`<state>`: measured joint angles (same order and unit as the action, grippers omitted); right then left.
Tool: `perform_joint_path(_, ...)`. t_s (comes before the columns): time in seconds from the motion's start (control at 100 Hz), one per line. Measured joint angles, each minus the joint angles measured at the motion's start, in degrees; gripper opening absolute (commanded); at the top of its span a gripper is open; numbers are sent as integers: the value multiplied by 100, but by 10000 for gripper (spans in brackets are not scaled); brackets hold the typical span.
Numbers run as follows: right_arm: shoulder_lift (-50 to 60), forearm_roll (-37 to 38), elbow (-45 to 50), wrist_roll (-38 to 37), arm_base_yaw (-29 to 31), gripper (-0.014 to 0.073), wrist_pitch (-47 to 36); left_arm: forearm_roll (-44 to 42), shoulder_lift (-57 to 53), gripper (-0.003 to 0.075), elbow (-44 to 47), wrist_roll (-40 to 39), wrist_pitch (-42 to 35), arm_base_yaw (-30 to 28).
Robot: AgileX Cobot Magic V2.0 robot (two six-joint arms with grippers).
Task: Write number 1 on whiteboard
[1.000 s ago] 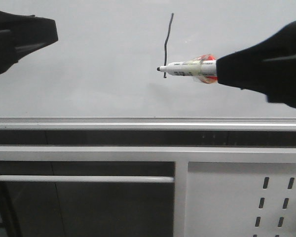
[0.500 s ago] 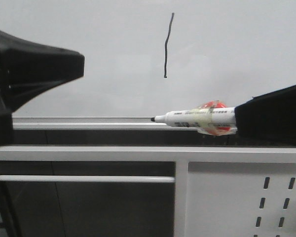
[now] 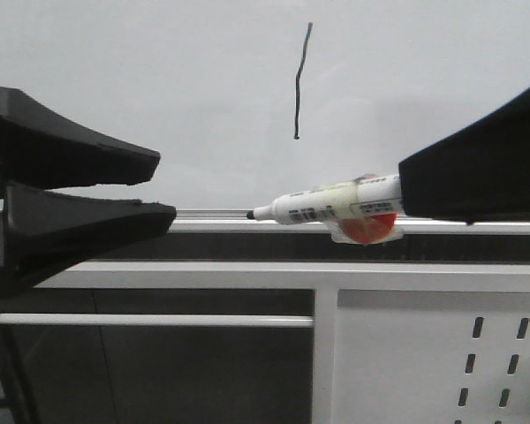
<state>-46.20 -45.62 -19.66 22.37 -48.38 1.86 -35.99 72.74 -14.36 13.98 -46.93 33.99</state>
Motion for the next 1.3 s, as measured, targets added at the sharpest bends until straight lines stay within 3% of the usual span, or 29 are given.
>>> perform_joint_path(0.36, -990, -57, -844, 0, 49, -50, 819, 15, 0, 310, 0, 760, 25, 0)
perform_joint_path(0.73, -1675, 120, -1340, 0, 49, -50, 720, -79, 0, 305, 0, 947, -29, 0)
perform_joint_path(1.3, -1735, 133, -1559, 0, 49, -50, 930, -732, 0, 305, -250, 1002, 249, 0)
